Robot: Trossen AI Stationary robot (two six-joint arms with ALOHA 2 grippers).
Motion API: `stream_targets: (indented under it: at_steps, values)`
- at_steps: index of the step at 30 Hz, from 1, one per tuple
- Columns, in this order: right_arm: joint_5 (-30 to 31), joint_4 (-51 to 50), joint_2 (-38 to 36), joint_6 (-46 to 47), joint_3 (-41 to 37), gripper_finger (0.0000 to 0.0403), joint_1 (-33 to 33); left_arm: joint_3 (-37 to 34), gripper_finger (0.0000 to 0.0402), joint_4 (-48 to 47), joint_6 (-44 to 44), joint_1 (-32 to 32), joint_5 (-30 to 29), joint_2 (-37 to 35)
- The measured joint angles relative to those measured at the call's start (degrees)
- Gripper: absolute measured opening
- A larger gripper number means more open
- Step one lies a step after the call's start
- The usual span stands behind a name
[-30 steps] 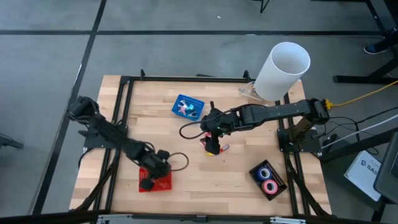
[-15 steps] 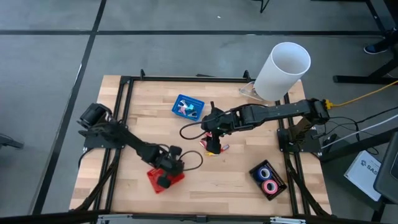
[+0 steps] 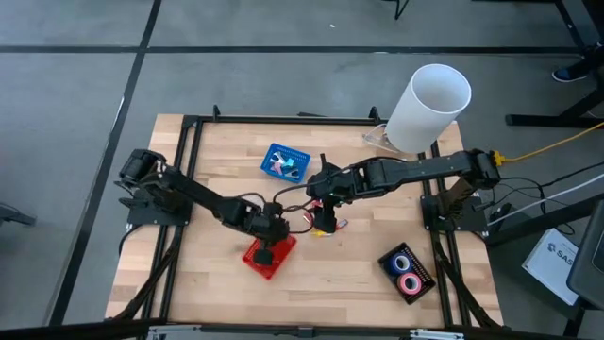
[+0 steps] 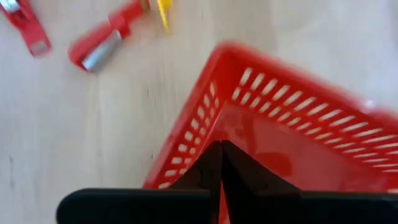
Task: Pick and place Stapler, Stapler remover, tape
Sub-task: Adjust the red bin, then put the yellow stapler into the red bin
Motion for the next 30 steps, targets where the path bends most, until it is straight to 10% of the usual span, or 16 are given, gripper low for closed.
stream_targets:
  at_steps: [12, 22, 30]
  values:
    - [-0.2, -0.3, 0.0, -1.4, 0.0, 0.0227, 0.0, -14.1, 0.0005, 12.4, -1.7, 0.3, -5.4, -20.8]
    - [-0.2, -0.3, 0.0, -4.1, 0.0, 0.0227, 0.0, -36.5, 0.0011, 17.0, -22.0, 0.3, -10.2, -43.5]
    - [-0.2, -0.3, 0.0, -5.1, 0.0, 0.0227, 0.0, -43.7, 0.0011, 17.7, -22.2, 0.3, -12.3, -48.3]
